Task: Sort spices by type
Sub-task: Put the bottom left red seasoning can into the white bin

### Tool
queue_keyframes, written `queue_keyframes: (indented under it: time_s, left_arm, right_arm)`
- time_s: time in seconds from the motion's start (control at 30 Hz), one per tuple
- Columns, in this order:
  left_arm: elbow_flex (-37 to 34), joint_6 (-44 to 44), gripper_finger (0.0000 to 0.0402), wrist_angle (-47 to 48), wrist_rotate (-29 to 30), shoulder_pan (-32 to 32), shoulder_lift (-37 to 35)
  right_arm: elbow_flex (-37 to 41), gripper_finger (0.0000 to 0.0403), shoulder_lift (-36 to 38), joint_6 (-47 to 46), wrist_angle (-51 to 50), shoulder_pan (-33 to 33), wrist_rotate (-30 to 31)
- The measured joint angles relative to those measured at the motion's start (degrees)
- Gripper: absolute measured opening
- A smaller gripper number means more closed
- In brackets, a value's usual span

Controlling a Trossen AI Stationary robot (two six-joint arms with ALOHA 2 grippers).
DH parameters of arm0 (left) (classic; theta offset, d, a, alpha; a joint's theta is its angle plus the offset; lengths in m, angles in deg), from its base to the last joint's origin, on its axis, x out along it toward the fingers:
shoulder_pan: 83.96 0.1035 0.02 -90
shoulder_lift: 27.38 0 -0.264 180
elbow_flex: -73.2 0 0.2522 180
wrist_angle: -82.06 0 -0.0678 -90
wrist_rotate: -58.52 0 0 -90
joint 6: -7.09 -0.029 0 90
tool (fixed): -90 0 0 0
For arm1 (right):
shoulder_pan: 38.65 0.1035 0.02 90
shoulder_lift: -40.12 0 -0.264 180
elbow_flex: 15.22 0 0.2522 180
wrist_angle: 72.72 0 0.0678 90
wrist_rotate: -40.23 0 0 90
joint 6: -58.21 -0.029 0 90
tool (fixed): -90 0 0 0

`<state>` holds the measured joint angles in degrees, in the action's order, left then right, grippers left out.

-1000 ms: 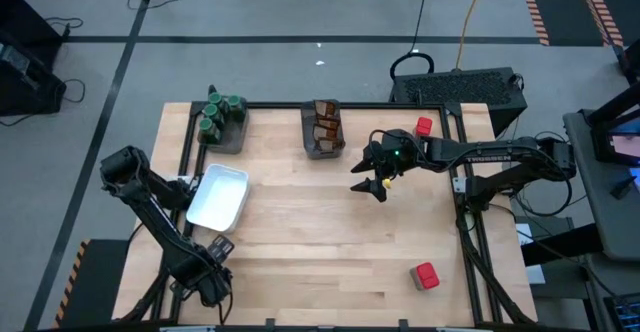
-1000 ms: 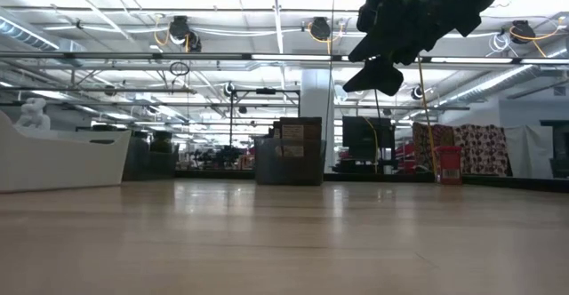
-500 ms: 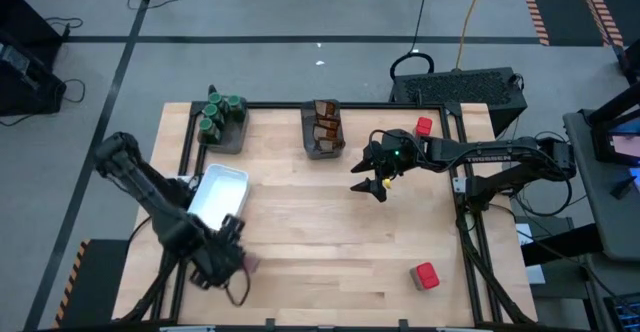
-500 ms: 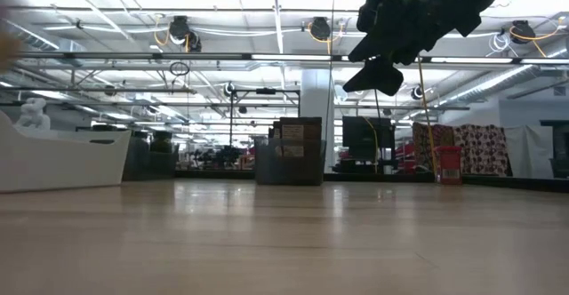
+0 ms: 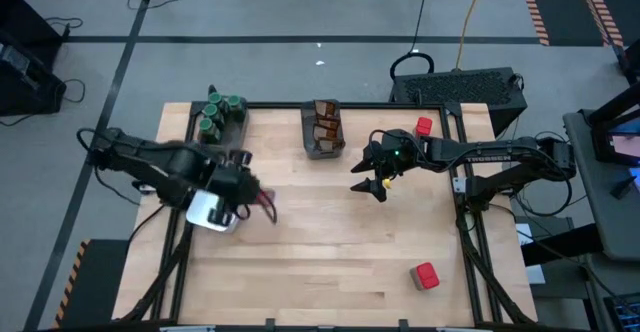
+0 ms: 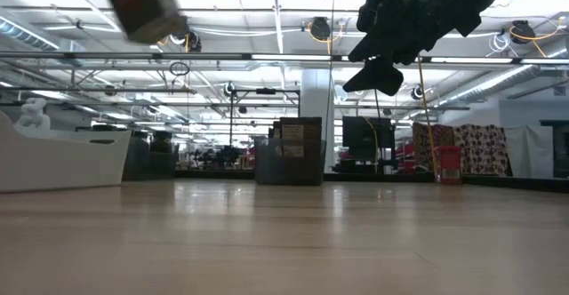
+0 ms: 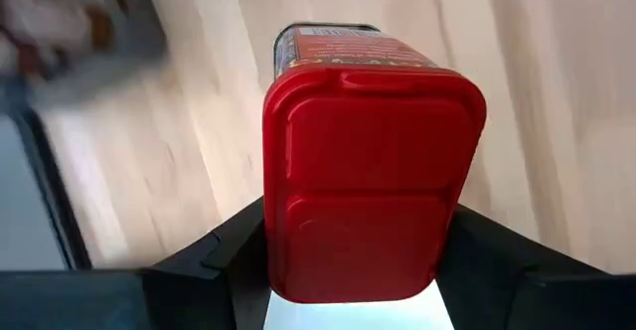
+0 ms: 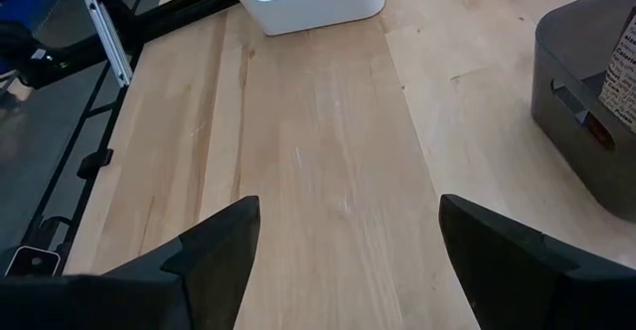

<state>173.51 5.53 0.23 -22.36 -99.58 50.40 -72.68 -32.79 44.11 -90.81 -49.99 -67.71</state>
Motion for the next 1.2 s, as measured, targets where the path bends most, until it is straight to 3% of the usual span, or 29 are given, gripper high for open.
queue_keyframes:
  time_s: [0.1,0.43,0.77,0.93,1.2]
  left_arm:
    - [0.01,-5.63,0.0223,4.97,-2.86,4.83,0.04]
    - [-6.40,-18.33,0.0223,5.41,-4.60,17.00,-1.80]
    - [-20.53,-23.51,0.0223,5.63,-6.00,23.95,-9.38]
    - [-24.83,-26.62,0.0224,5.65,-2.45,26.45,-12.93]
    - [-32.40,-30.64,0.0229,-0.35,-1.75,29.13,-12.50]
  right_arm:
    - [0.00,0.0293,0.00,-0.06,-0.09,0.14,-0.05]
    - [0.00,0.0293,0.00,-3.26,-0.29,0.22,-0.23]
    - [0.00,0.0293,0.00,-4.30,-0.43,1.15,-0.21]
    - [0.00,0.0293,0.00,-3.93,-0.35,1.27,-0.18]
    - [0.00,0.0293,0.00,-3.29,-0.21,1.25,0.04]
